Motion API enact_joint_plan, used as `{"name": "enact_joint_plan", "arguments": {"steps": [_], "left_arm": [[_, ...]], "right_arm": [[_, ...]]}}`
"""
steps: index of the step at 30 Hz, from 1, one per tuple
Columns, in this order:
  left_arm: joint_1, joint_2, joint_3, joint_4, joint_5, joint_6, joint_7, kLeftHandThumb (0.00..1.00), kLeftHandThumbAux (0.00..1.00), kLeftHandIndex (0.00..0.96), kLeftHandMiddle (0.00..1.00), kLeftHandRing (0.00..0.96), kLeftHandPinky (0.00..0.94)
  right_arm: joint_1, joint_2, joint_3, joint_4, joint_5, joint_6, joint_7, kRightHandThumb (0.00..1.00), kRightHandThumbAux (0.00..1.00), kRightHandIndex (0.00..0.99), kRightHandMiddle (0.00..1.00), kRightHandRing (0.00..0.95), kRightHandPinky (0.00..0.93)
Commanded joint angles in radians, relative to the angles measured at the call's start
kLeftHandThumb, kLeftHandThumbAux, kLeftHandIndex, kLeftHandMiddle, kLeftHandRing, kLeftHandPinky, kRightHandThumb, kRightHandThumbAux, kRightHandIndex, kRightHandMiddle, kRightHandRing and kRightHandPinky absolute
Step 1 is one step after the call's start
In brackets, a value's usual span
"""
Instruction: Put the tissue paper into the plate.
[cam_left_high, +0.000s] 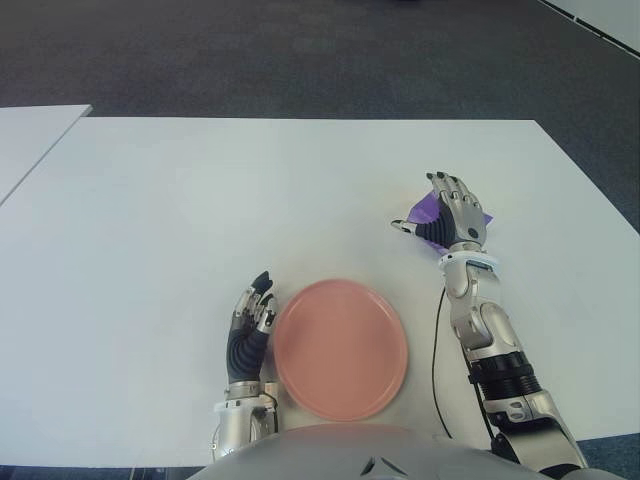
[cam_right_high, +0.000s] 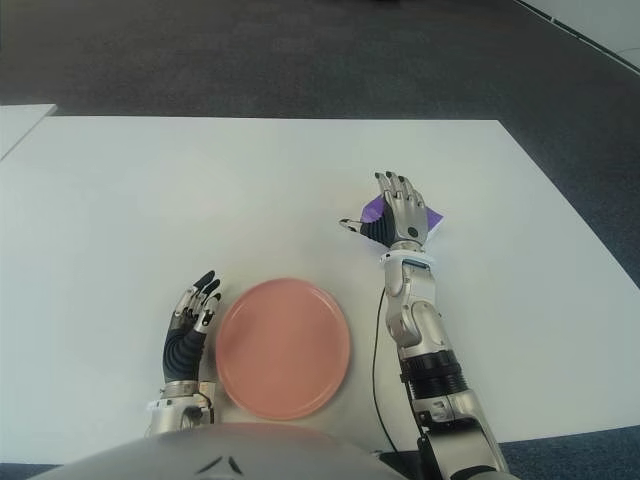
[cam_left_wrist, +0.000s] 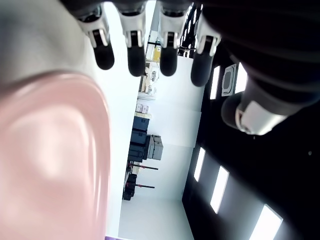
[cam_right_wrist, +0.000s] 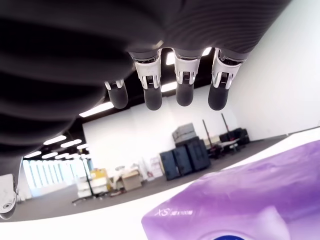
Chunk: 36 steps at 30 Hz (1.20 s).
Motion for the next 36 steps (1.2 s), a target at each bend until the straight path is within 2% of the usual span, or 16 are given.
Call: {"name": "enact_joint_plan", "arguments": {"steps": [1,9,15,27,36], "left_arm": [[0.037,-0.053,0.001,0.074,-0.025,0.091,0.004,0.237,0.533,0.248,0.159,0.158,0.200],[0.036,-0.051,0.002,0.072,-0.038,0.101,-0.001,0.242,0.559,0.240,0.165,0.158,0.173],[0.034,-0.050,0.002,0.077,-0.041,0.092,-0.006,0.236,0.570,0.239,0.170,0.170,0.197],[0.023,-0.046,0.011,0.099,-0.037,0.072,-0.014,0.232,0.571,0.211,0.159,0.163,0.194],[0.014,-0.044,0.024,0.118,-0.052,0.056,-0.029,0.218,0.561,0.189,0.156,0.170,0.199]], "right_arm": [[-0.035,-0.010,0.014,0.072,0.028,-0.007,-0.024,0.236,0.488,0.023,0.006,0.000,0.000],[-0.079,-0.028,0.044,0.184,0.055,-0.041,-0.081,0.219,0.486,0.029,0.015,0.000,0.000],[-0.098,-0.038,0.066,0.247,0.064,-0.057,-0.110,0.224,0.490,0.033,0.016,0.000,0.000],[-0.111,-0.048,0.108,0.351,0.078,-0.077,-0.180,0.187,0.496,0.026,0.014,0.000,0.000],[-0.098,-0.045,0.119,0.404,0.096,-0.069,-0.218,0.223,0.506,0.043,0.026,0.003,0.000]]}}
